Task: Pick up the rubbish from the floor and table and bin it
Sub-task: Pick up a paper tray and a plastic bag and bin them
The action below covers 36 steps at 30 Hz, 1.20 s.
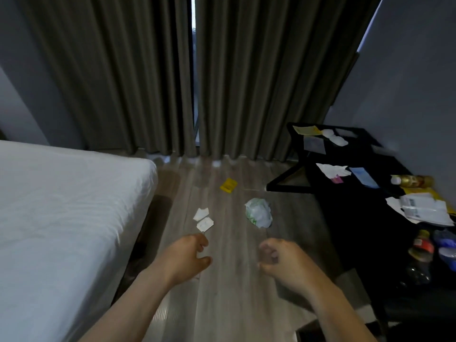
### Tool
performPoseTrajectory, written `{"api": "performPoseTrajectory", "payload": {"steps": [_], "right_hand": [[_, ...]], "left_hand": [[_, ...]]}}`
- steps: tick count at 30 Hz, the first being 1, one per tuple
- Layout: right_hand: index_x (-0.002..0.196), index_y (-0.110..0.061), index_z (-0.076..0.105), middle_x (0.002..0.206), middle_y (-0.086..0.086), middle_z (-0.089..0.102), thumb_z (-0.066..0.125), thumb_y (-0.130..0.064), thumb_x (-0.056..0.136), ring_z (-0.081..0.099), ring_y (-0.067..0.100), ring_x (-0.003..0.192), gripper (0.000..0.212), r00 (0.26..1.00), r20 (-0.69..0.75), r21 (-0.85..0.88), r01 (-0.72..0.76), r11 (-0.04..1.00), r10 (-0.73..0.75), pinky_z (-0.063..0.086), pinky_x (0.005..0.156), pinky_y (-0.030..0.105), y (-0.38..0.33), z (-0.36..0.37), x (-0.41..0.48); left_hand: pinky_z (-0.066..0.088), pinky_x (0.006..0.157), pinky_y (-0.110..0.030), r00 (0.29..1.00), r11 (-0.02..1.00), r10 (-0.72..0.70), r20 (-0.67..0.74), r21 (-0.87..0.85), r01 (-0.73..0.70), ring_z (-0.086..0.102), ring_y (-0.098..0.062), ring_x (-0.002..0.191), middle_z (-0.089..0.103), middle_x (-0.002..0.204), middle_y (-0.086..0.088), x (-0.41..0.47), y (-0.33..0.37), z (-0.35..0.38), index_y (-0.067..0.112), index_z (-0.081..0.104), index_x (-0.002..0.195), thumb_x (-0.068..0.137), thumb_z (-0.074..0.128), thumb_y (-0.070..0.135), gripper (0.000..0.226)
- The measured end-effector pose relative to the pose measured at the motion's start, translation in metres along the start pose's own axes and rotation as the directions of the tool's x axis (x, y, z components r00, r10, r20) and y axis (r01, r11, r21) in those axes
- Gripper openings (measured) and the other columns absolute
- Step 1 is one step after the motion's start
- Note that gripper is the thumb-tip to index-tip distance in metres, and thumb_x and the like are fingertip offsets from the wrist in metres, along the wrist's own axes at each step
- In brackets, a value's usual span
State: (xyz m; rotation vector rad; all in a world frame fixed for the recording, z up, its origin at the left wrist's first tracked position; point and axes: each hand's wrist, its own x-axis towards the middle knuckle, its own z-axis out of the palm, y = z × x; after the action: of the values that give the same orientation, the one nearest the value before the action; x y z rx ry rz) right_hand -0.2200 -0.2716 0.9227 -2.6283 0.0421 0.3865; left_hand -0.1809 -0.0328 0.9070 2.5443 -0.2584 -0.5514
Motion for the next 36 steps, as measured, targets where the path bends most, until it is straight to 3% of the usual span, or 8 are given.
{"api": "performPoseTrajectory", "payload": {"steps": [4,7,11,16,21,25,29,36], "right_hand": [[0.120,-0.024,0.060,0.114,-0.003,0.064,0.069,-0.030,0.080,0.059,0.007,0.102,0.041,0.999,-0.006,0.005,-0.040,0.999,0.040,0.032,0.065,0.007,-0.006,-0.005,0.050],[0.120,-0.022,0.061,0.115,-0.003,0.065,0.071,-0.030,0.080,0.060,0.008,0.104,0.042,0.997,0.016,0.018,-0.074,0.997,0.074,0.036,0.071,0.009,-0.001,-0.008,0.080],[0.118,-0.020,0.062,0.112,-0.001,0.066,0.071,-0.032,0.080,0.060,0.011,0.103,0.041,0.995,0.016,0.026,-0.103,0.994,0.103,0.044,0.085,0.019,0.013,-0.022,0.136],[0.108,-0.012,0.065,0.104,0.003,0.068,0.070,-0.027,0.078,0.062,0.017,0.095,0.034,0.996,0.012,0.028,-0.092,0.995,0.092,0.048,0.084,0.030,0.036,-0.049,0.224],[0.114,-0.017,0.063,0.095,-0.004,0.058,0.067,-0.027,0.079,0.053,0.009,0.085,0.037,0.998,0.043,0.043,-0.043,0.998,0.041,0.036,0.067,0.019,0.063,-0.087,0.311],[0.122,-0.019,0.059,0.116,0.002,0.061,0.066,-0.028,0.080,0.057,0.014,0.105,0.043,0.995,0.092,0.027,-0.039,0.999,0.036,0.038,0.077,0.019,0.084,-0.107,0.371],[0.122,-0.019,0.059,0.116,0.002,0.061,0.068,-0.027,0.080,0.056,0.012,0.103,0.044,0.989,0.137,0.054,-0.058,0.997,0.050,0.032,0.072,0.013,0.095,-0.112,0.420],[0.124,-0.016,0.057,0.117,0.005,0.062,0.067,-0.024,0.082,0.057,0.015,0.104,0.043,0.974,0.211,0.043,-0.093,0.995,0.082,0.032,0.071,0.013,0.100,-0.105,0.528]], "left_hand": [[0.045,0.092,-0.022,0.999,1.000,0.013,0.040,0.010,-0.014,0.057,-0.010,0.110,0.057,0.123,0.007,0.060,-0.011,-0.022,0.025,0.050,0.129,0.087,0.061,0.039,0.046],[0.044,0.090,-0.020,0.997,1.000,0.016,0.082,-0.018,-0.014,0.056,-0.011,0.107,0.056,0.120,0.007,0.098,-0.015,-0.029,0.025,0.051,0.127,0.087,0.062,0.039,0.045],[0.045,0.091,-0.022,0.992,0.999,0.006,0.125,-0.033,-0.002,0.057,-0.012,0.106,0.055,0.119,0.007,0.159,-0.011,-0.036,0.024,0.052,0.127,0.086,0.064,0.037,0.045],[0.045,0.088,-0.020,0.996,1.000,0.003,0.094,0.000,-0.003,0.058,-0.013,0.106,0.057,0.120,0.006,0.243,0.006,-0.049,0.024,0.055,0.123,0.085,0.065,0.037,0.042],[0.049,0.085,-0.023,0.998,0.998,-0.005,0.069,0.068,0.000,0.061,-0.014,0.099,0.063,0.115,0.001,0.321,0.031,-0.069,0.018,0.059,0.116,0.087,0.064,0.032,0.033],[0.047,0.084,-0.022,0.996,0.997,-0.020,0.082,0.078,0.014,0.060,-0.016,0.100,0.062,0.116,-0.001,0.380,0.043,-0.072,0.018,0.059,0.116,0.087,0.063,0.032,0.033],[0.049,0.092,-0.028,0.991,0.995,-0.081,0.103,0.061,0.075,0.058,-0.014,0.106,0.058,0.124,0.002,0.427,0.038,-0.074,0.022,0.053,0.126,0.086,0.064,0.037,0.044],[0.046,0.088,-0.020,0.981,0.989,-0.149,0.124,0.008,0.149,0.058,-0.016,0.112,0.054,0.135,-0.002,0.530,0.005,-0.086,0.019,0.052,0.128,0.086,0.065,0.033,0.046]]}}
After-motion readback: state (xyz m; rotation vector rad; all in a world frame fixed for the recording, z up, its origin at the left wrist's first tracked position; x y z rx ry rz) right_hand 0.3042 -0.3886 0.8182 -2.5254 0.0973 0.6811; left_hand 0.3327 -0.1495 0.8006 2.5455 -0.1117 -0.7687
